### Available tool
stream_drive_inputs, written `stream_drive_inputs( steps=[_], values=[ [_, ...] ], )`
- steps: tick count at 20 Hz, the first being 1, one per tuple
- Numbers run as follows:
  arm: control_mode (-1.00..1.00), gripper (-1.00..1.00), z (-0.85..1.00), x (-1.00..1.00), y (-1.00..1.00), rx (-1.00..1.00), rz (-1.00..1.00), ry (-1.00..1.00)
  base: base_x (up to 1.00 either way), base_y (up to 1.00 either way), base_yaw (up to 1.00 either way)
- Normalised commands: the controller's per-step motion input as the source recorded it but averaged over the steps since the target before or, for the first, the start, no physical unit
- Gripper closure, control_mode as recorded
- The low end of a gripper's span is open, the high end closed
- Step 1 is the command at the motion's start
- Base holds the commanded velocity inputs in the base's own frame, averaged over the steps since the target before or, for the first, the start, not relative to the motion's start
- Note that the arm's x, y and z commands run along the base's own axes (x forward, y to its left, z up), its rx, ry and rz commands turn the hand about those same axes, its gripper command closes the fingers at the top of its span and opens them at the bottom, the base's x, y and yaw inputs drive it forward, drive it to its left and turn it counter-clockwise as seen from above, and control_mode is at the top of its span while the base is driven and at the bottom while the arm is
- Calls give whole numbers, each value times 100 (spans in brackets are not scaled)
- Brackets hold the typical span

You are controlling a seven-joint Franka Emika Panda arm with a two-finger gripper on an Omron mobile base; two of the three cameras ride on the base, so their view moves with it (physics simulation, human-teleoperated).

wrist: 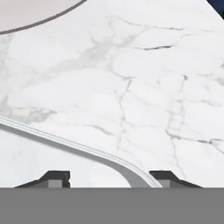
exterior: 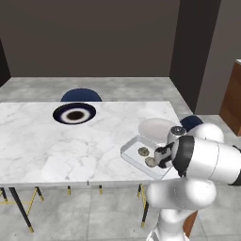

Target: Place two dumplings into each of the tupperware containers and then place the containers in the fridge.

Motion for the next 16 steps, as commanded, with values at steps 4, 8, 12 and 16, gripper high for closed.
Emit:
stream_drive_inputs(
  steps=[4,8,12,16],
  values=[
    [-100,100,-4,-19,-8,31,-6,-7,0,0,0],
    [-100,100,0,-3,22,8,-12,0,0,0,0],
    [-100,100,27,0,34,0,-14,6,0,0,0],
    [-100,100,82,-7,14,0,-18,1,0,0,0]
  ],
)
